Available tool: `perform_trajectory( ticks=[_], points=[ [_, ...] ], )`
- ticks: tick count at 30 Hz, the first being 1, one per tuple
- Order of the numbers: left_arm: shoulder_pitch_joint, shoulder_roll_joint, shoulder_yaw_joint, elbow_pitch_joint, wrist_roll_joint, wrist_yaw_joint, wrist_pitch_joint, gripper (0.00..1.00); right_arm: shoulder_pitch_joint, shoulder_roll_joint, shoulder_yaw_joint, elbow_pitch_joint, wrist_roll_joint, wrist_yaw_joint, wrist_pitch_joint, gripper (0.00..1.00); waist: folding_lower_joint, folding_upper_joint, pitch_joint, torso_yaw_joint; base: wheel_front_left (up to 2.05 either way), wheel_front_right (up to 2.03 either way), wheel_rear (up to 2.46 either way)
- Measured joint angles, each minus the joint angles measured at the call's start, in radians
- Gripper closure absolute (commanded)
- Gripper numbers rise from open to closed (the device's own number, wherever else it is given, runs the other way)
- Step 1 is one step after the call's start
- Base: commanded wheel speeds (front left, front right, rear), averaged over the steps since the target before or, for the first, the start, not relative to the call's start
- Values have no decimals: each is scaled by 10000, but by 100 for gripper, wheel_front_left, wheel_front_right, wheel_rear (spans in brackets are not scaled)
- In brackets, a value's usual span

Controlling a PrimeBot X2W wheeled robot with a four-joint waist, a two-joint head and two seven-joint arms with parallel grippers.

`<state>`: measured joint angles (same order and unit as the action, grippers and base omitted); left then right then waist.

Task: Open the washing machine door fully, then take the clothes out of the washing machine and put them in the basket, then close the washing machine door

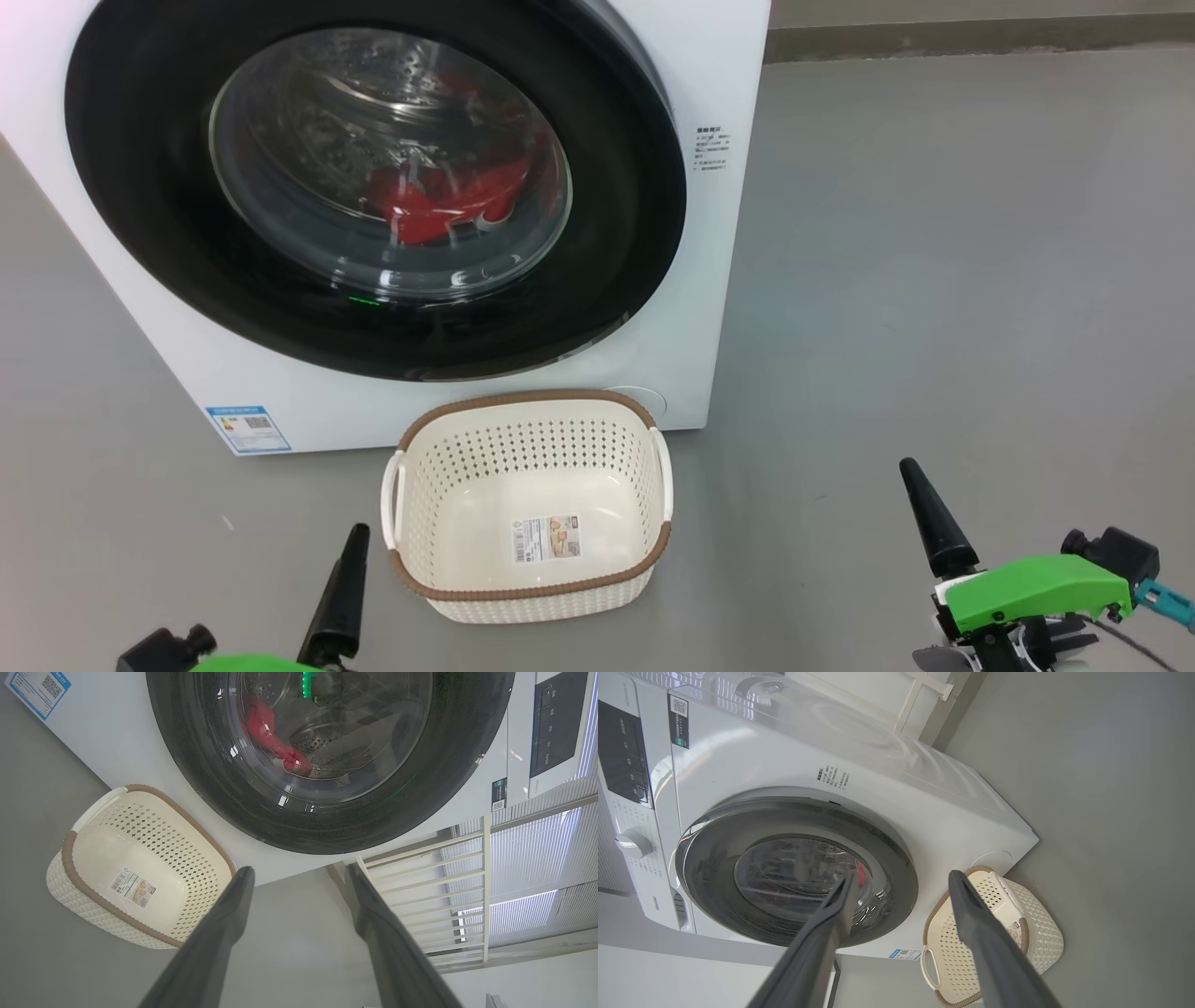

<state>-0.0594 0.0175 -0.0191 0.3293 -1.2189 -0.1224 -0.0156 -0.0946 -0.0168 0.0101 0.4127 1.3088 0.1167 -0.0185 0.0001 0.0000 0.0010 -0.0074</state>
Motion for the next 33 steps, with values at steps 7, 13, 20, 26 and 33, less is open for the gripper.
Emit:
perform_trajectory(
  ticks=[7,13,20,26,33],
  points=[
    [-103,2,-128,-36,886,92,-224,0,-133,-33,-25,-44,-1473,2,-176,0,0,0,1,-43,0,0,0],
    [-290,4,-253,-67,1733,291,-399,0,-290,-42,-33,-173,-2671,2,-357,0,0,0,11,-72,0,0,0],
    [-348,8,-384,-73,2828,430,-579,0,-386,-56,-35,-364,-4000,4,-539,0,0,0,49,-91,0,0,0],
    [-539,13,-426,-79,3555,445,-746,0,-592,-75,-2,-430,-4832,4,-706,0,0,0,76,-107,0,0,0],
    [-724,23,-533,-88,4335,537,-945,0,-753,-102,38,-483,-5892,6,-907,0,0,0,72,-133,0,0,0]
  ],
)
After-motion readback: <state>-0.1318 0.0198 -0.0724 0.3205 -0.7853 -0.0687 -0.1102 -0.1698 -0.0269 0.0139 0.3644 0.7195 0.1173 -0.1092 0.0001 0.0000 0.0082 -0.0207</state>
